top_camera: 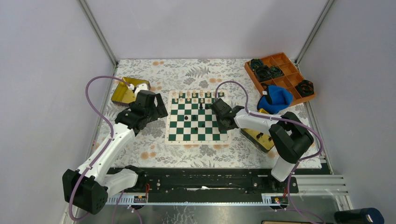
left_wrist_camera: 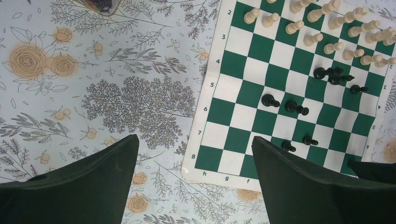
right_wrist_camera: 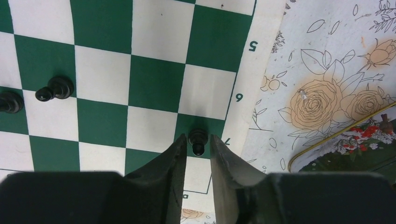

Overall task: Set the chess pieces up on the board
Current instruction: Place the chess piece on the chessboard, then pick up the chess piece from the chessboard.

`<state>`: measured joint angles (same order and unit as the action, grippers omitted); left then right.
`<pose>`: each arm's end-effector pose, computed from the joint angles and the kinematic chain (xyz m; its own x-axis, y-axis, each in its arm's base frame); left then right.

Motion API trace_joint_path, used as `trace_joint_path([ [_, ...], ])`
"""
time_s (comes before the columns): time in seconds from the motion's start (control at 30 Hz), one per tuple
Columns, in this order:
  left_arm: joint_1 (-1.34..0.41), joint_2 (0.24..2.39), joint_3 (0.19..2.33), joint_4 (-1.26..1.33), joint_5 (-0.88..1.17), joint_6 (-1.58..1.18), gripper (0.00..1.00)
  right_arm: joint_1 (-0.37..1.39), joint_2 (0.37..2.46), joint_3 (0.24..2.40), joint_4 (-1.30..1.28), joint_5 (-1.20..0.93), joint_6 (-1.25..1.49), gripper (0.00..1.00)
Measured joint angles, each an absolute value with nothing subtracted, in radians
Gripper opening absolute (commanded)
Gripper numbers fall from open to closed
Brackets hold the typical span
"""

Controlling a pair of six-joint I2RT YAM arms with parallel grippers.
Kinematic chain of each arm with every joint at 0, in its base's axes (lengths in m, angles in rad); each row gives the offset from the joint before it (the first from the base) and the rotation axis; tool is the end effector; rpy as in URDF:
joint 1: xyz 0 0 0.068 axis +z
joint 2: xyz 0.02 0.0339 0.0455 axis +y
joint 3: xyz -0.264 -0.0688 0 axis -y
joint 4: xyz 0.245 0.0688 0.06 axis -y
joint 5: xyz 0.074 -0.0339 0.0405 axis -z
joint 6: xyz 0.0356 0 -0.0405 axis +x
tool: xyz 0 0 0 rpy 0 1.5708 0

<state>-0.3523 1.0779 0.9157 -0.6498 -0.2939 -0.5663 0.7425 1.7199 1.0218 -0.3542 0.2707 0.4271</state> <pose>0.2109 -0.0665 0.2873 -0.6516 -0.3076 -0.6934 -0.2446 0.9505 -0.1917 0.2563 0.2223 0.1690 -0.8119 -0.2033 -0.5473 -0.2390 0.9710 -0.0061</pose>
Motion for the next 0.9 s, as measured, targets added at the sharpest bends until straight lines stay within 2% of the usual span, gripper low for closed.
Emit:
trace_joint_path([
  [0.2,-0.352,1.078,0.916,-0.650,-0.294,-0.566,0.99,0.743,1.720,1.022,-0.354,0.271,0.427,0.40],
  [0.47,-0.352,1.078,0.916,-0.649,-0.294,-0.566,0.99,0.743,1.720,1.054,-0.388,0.276,0.421,0.44],
  [0.63,-0.352,1.084,0.916,-0.649,-0.294,-0.566,0.99,0.743,1.724,1.155,-0.411,0.284,0.404,0.51],
  [0.9,-0.352,1.102,0.916,-0.649,-0.294,-0.565,0.99,0.728,1.842,1.323,-0.412,0.294,0.380,0.53],
])
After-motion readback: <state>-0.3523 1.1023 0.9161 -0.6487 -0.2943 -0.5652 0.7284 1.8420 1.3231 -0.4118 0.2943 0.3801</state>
